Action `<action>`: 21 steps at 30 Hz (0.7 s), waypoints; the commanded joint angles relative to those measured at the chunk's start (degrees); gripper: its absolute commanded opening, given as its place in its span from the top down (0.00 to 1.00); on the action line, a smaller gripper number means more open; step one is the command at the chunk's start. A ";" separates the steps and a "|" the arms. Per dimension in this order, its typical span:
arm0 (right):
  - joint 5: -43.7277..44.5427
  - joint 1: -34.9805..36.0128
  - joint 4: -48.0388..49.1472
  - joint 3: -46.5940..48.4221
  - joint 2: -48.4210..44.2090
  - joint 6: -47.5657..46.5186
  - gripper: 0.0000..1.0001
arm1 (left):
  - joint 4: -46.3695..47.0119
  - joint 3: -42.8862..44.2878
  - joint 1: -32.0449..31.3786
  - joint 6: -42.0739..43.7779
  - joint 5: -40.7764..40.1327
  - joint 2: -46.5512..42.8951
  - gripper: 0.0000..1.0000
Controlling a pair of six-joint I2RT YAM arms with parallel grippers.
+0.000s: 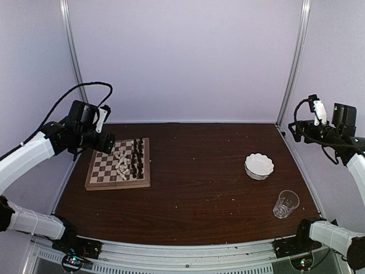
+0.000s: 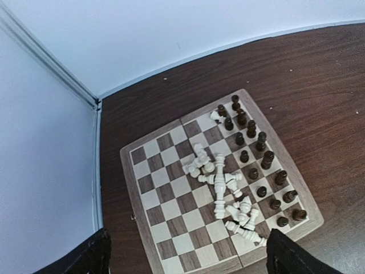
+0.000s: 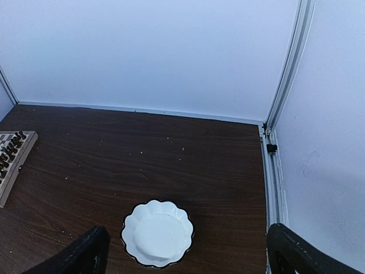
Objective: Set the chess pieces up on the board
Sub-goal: Position the chessboard at the center of the board.
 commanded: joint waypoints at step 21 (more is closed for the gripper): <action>-12.16 4.27 3.61 -12.23 3.09 -8.32 0.01 | -3.75 0.97 30.24 -18.03 8.91 12.45 0.39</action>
